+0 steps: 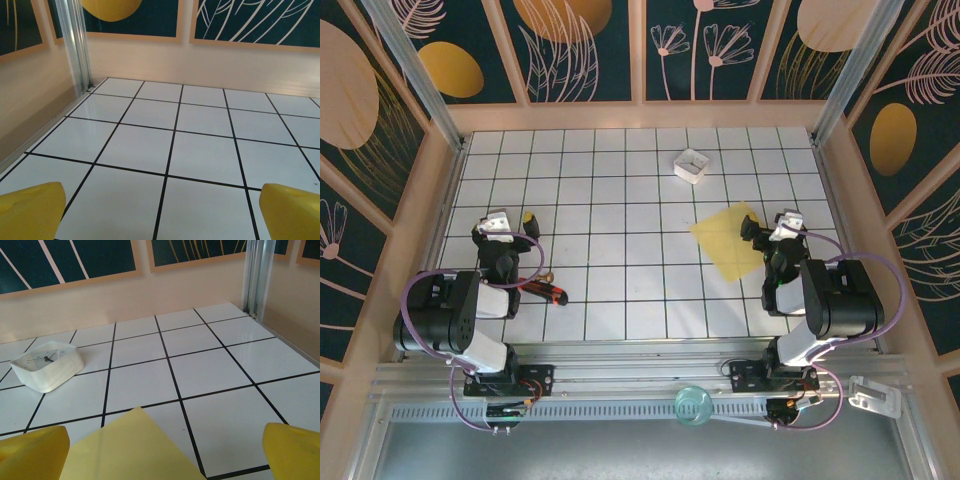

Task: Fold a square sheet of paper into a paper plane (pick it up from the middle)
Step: Move the square sheet of paper to the center of the table.

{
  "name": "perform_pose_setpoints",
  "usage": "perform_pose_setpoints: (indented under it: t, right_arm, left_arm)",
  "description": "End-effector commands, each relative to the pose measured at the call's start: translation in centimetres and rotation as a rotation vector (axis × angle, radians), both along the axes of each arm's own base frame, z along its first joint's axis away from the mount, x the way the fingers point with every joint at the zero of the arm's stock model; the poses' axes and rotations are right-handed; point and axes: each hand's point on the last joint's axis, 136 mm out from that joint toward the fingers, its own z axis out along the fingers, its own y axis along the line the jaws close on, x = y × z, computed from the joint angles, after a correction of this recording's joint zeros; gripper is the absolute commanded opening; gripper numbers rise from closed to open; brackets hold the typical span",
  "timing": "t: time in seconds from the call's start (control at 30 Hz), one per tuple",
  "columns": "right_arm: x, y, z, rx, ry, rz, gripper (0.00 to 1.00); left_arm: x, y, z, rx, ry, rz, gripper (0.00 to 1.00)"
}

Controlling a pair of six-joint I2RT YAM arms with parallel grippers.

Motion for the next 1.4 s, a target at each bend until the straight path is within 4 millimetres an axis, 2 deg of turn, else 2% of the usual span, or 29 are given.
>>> perform_pose_setpoints:
  t: [0.0,0.3,0.37,0.47,0.57,0.6,0.73,0.83,0.9,1.0,1.13,1.23,1.37]
  right_arm:
    - [0.4,-0.2,0.7,-0.009,-0.025,-0.002,0.99]
    - [0.5,-0.3,0.9,-0.009,-0.030,-0.010,0.99]
    - [0.4,-1.0,1.7,-0.004,-0.029,-0.064,0.99]
    - [0.6,-2.4,4.0,0.010,-0.019,-0.155,0.99]
    - [0.5,-4.5,6.3,0.190,-0.022,-0.235,0.99]
    - [0.4,-5.1,6.5,0.228,-0.002,-0.252,0.99]
    - [-0.6,-6.7,7.1,0.317,0.062,-0.354,0.99]
    - [-0.9,-4.2,7.0,0.405,0.102,-0.243,0.97]
    - [-1.1,-2.5,5.9,0.452,0.162,-0.200,0.93]
    - [-0.9,0.8,2.8,0.465,0.332,-0.156,0.91]
    - [0.1,5.4,-1.3,0.398,0.542,-0.051,0.85]
    - [1.4,7.0,-3.3,0.453,0.625,0.024,0.79]
    - [3.1,8.5,-5.9,0.421,0.738,0.059,0.68]
  left_arm:
    - [0.4,-0.2,0.7,0.008,-0.020,-0.009,0.99]
    - [0.3,-0.4,0.9,0.011,-0.027,-0.023,0.99]
    - [0.1,-0.5,1.5,0.012,-0.036,-0.027,0.99]
    - [0.1,0.5,3.1,-0.004,-0.031,0.033,0.99]
    - [0.4,1.2,4.5,-0.073,-0.005,0.084,0.99]
    - [0.5,1.2,4.8,-0.108,0.005,0.085,0.99]
    - [0.6,-1.5,5.9,-0.191,0.026,-0.059,0.99]
    - [0.2,-2.9,6.7,-0.308,0.021,-0.129,0.99]
    - [0.2,-3.7,6.7,-0.395,0.047,-0.151,0.99]
    - [0.8,-6.7,6.0,-0.439,0.139,-0.192,0.99]
    - [1.7,-12.2,4.5,-0.427,0.269,-0.286,0.99]
    - [1.7,-15.7,4.1,-0.392,0.313,-0.352,0.99]
    - [1.3,-18.2,4.1,-0.386,0.338,-0.422,0.99]
